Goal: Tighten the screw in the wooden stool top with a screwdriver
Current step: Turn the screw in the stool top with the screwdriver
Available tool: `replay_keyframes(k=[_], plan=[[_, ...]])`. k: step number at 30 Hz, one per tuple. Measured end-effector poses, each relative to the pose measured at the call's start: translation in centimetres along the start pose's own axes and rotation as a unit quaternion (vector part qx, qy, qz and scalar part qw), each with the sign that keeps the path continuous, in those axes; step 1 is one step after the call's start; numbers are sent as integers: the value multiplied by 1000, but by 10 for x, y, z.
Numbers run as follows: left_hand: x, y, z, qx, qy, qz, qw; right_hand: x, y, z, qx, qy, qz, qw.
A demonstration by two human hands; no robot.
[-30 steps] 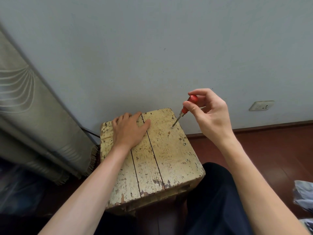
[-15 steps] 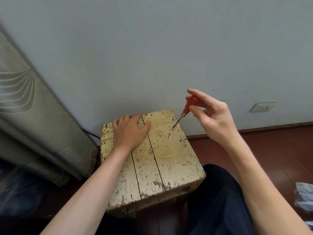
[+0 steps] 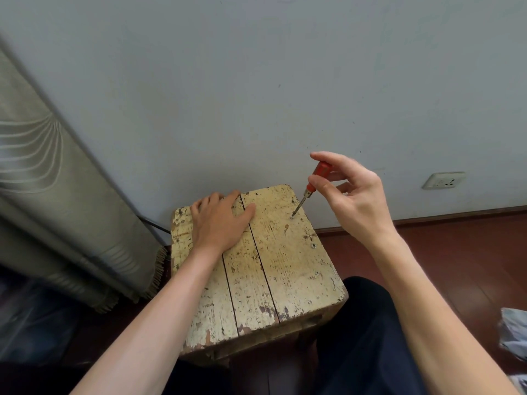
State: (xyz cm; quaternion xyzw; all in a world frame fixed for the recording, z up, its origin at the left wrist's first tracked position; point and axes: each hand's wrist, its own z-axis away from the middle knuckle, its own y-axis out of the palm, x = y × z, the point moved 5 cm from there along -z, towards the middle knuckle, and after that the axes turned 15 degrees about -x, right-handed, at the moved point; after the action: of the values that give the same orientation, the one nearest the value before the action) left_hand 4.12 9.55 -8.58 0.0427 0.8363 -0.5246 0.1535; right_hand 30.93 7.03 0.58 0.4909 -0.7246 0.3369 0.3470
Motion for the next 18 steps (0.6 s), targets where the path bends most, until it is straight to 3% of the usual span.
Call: replay_keyframes(k=[6, 14, 18], plan=[[0, 0, 0, 3, -3, 0, 1000, -3, 0, -1, 78, 29, -77, 994], [1, 1, 0, 11, -6, 3, 1000, -2, 3, -1, -8, 17, -22, 1000], [1, 1, 0, 14, -7, 4, 1000, -1, 7, 0, -12, 11, -34, 999]])
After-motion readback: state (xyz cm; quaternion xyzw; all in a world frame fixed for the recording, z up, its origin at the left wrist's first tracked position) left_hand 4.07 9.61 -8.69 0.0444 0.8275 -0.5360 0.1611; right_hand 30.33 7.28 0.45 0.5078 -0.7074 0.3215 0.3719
